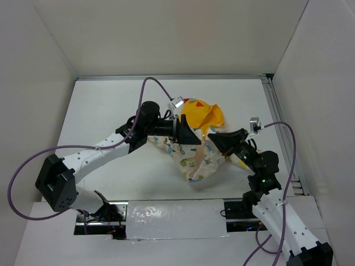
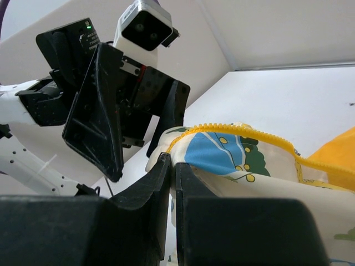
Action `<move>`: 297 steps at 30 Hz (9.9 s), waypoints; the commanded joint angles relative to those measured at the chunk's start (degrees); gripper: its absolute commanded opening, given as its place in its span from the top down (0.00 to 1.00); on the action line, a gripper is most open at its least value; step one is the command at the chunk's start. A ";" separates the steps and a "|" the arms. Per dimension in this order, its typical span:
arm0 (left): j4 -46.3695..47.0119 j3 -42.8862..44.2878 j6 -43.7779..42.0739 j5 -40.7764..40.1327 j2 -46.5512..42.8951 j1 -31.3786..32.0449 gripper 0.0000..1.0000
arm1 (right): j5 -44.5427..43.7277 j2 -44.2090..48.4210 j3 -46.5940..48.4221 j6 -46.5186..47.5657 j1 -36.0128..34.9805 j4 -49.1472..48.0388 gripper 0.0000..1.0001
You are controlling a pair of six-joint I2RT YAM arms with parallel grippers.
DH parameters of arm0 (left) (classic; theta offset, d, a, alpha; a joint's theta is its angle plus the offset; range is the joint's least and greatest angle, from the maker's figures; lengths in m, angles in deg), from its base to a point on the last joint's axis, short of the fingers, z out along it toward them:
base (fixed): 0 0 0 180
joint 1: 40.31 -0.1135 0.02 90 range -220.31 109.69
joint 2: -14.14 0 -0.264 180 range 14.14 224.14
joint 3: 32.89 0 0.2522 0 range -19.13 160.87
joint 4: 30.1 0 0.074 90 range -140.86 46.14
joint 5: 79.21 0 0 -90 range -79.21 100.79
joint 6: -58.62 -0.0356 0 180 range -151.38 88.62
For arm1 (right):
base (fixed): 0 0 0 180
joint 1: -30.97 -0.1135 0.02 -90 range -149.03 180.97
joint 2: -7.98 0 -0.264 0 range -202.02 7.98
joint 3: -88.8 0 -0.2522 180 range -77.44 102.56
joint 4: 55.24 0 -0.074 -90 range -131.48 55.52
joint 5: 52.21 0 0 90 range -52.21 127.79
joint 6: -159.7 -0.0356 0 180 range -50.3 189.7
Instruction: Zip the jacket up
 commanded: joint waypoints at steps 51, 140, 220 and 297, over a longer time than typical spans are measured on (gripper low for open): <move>5.35 1.37 5.25 -2.20 -0.09 -0.87 1.00 | 8.71 -5.43 15.11 10.68 -2.17 31.47 0.37; -7.56 -0.04 -3.19 -24.78 0.44 6.34 1.00 | 8.26 -19.48 33.29 -11.73 -3.93 59.32 1.00; -24.10 -28.77 -4.42 -8.10 -16.35 16.36 1.00 | -53.25 -56.04 57.79 -31.51 -5.95 54.14 1.00; -5.73 -26.40 -23.92 -7.66 -28.56 11.09 1.00 | 15.13 -33.47 24.33 22.98 -21.68 38.06 0.37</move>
